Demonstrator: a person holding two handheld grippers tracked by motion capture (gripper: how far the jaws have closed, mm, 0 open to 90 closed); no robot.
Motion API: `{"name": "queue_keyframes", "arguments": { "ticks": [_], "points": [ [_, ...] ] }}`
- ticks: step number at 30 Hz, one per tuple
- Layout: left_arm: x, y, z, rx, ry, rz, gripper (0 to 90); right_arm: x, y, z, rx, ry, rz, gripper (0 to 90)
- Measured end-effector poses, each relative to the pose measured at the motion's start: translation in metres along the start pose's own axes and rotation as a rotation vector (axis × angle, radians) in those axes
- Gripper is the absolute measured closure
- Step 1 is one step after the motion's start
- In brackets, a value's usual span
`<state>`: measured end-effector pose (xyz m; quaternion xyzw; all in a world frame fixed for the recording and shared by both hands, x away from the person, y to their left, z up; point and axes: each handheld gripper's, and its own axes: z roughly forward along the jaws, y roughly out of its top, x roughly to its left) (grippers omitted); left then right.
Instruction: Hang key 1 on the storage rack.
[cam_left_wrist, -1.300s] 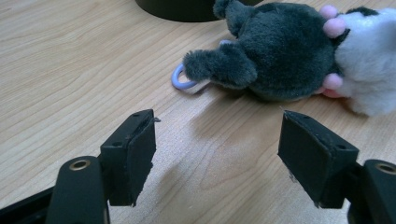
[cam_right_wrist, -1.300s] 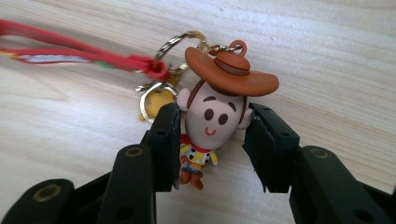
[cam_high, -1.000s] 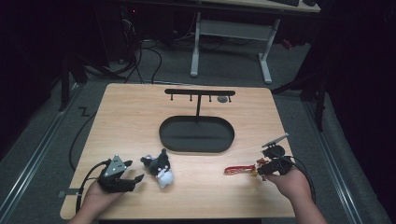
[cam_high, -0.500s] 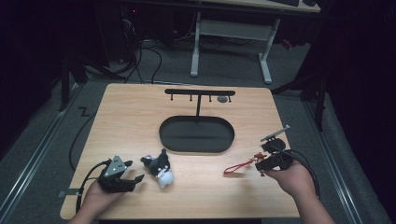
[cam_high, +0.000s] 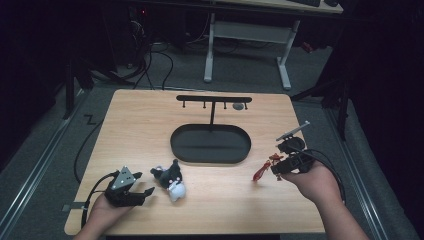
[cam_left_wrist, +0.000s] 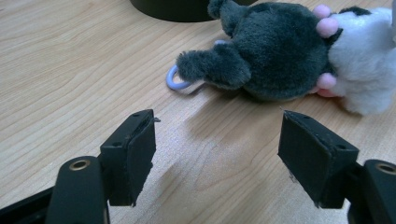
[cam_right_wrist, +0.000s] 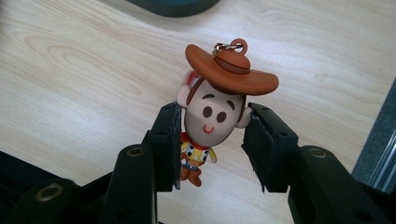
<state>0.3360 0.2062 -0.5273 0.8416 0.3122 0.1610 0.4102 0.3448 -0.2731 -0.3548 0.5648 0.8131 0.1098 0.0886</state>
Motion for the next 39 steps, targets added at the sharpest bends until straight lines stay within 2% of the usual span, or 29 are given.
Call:
{"name": "queue_keyframes", "arguments": {
  "ticks": [5, 12, 39],
  "points": [
    [0.0, 0.0, 0.0, -0.001, 0.0, 0.001, 27.8, 0.004, 0.009, -0.012, -0.007, -0.012, -0.015, 57.4],
    [0.0, 0.0, 0.0, -0.002, 0.001, 0.001, 27.8, 0.008, 0.018, -0.019, -0.02, -0.019, -0.028, 57.4],
    [0.0, 0.0, -0.001, 0.0, 0.001, 0.003, 27.9, 0.015, 0.047, -0.02, -0.028, -0.024, -0.048, 57.6]
  ]
}}
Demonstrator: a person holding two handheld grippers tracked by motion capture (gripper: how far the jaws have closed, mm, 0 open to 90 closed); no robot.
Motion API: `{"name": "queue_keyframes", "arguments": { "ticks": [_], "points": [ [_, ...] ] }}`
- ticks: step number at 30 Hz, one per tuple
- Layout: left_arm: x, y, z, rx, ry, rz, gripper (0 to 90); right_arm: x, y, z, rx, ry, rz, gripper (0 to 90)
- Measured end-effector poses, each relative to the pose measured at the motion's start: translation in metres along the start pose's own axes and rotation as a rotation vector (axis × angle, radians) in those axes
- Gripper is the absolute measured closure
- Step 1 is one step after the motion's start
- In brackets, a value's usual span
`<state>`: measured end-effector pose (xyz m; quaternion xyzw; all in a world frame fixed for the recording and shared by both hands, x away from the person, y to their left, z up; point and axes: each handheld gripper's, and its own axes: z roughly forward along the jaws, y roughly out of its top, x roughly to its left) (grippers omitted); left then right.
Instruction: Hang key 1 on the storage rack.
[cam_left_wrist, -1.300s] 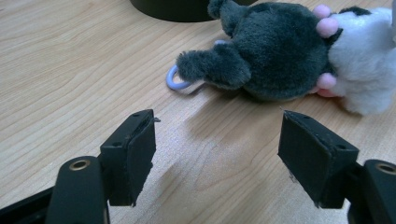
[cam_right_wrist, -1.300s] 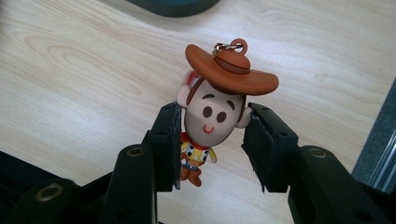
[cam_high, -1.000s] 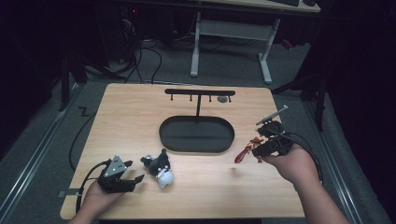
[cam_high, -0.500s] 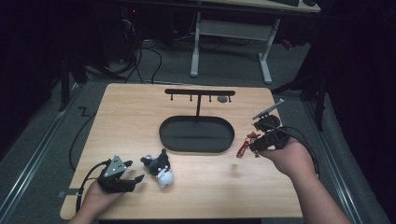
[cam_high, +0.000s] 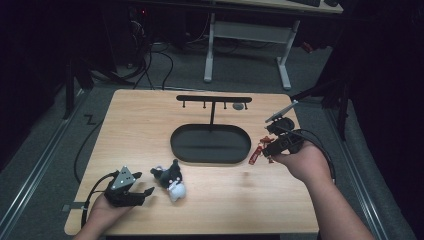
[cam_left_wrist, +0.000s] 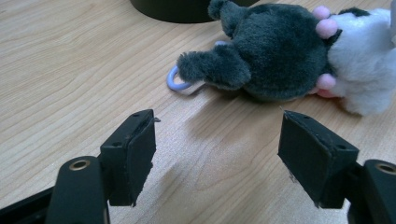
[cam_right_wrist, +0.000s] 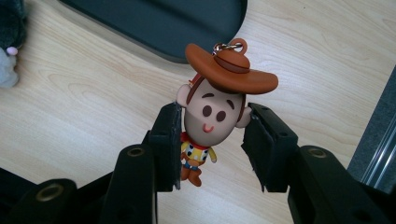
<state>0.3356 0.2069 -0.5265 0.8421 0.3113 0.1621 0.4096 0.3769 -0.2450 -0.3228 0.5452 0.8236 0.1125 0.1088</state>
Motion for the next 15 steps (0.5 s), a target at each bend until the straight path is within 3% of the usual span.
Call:
{"name": "queue_keyframes", "arguments": {
  "ticks": [15],
  "points": [
    [0.0, 0.0, 0.0, 0.004, 0.0, 0.001, 27.9, -0.001, 0.02, 0.001, -0.01, -0.01, 0.001, 57.7]
  ]
}}
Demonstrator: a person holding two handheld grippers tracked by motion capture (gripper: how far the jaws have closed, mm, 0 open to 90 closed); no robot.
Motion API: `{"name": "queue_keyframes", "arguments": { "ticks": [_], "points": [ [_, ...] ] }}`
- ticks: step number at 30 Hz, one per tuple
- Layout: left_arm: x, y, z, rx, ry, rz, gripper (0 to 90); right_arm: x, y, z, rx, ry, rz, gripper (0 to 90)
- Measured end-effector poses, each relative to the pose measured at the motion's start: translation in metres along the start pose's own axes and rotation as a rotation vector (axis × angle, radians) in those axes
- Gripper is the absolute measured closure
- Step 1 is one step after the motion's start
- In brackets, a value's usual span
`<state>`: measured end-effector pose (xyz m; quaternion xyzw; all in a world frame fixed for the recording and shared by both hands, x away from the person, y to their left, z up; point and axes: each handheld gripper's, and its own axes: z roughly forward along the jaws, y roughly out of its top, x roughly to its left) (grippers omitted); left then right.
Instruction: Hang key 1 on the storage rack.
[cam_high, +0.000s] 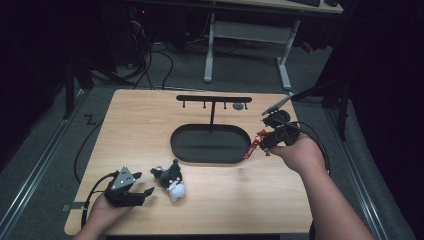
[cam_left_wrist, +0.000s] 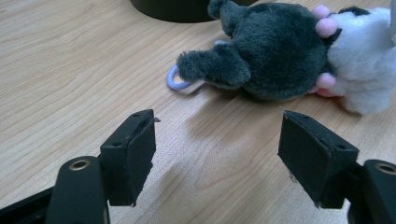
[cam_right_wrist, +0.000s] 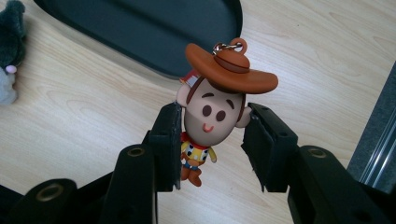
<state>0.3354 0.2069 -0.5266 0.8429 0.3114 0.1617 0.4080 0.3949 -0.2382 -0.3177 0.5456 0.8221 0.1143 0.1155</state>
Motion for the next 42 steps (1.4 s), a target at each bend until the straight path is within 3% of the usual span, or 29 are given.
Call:
{"name": "queue_keyframes", "arguments": {
  "ticks": [25, 42],
  "points": [
    [0.001, -0.001, 0.0, -0.004, 0.001, -0.003, 27.9, 0.0, 0.033, 0.005, -0.009, 0.0, 0.001, 57.8],
    [0.002, -0.002, -0.001, 0.0, 0.003, -0.008, 27.9, -0.011, 0.051, 0.009, -0.025, -0.009, 0.019, 57.8]
  ]
}}
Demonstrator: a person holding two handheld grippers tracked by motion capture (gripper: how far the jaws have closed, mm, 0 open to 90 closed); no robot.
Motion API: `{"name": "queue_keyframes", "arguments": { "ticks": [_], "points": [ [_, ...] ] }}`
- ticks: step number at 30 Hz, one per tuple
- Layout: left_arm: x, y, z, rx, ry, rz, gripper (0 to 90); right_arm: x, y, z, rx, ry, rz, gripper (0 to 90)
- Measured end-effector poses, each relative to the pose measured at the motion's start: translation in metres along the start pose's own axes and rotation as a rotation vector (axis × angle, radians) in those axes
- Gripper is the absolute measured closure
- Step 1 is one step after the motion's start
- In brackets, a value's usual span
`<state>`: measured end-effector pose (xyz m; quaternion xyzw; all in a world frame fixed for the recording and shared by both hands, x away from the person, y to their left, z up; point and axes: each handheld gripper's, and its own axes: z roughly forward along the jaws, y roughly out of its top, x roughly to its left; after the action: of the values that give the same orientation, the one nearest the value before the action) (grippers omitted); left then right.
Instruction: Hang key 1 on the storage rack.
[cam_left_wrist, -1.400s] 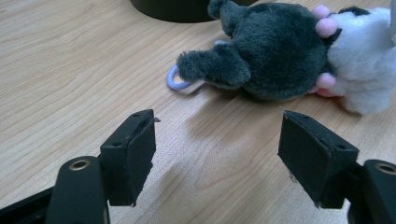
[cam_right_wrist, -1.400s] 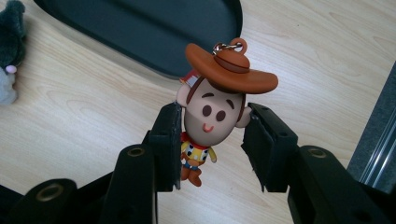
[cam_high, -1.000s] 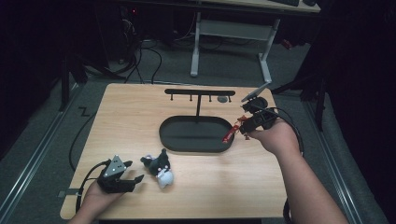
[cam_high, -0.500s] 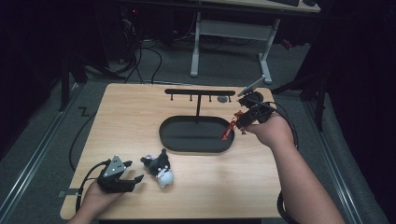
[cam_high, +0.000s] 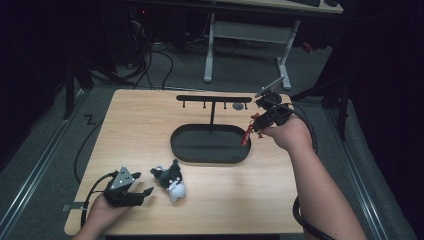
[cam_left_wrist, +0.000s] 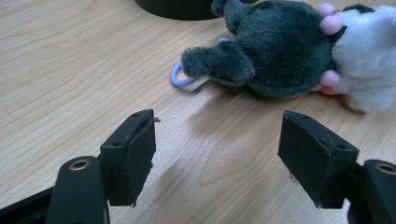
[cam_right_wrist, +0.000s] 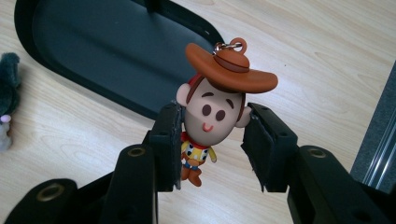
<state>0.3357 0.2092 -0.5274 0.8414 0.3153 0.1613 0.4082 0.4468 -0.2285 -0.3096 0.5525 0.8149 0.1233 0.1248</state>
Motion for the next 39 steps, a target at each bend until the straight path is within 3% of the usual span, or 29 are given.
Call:
{"name": "queue_keyframes", "arguments": {
  "ticks": [14, 24, 39],
  "points": [
    [0.001, -0.001, 0.0, 0.005, -0.004, -0.005, 27.9, -0.004, 0.016, 0.002, -0.023, 0.003, 0.013, 57.8],
    [0.001, -0.001, -0.001, 0.001, 0.0, -0.009, 27.9, 0.002, 0.033, 0.0, -0.036, 0.0, -0.002, 57.9],
    [0.003, -0.002, -0.002, -0.001, 0.001, -0.016, 27.9, -0.007, 0.044, 0.015, -0.037, -0.014, 0.031, 57.8]
  ]
}}
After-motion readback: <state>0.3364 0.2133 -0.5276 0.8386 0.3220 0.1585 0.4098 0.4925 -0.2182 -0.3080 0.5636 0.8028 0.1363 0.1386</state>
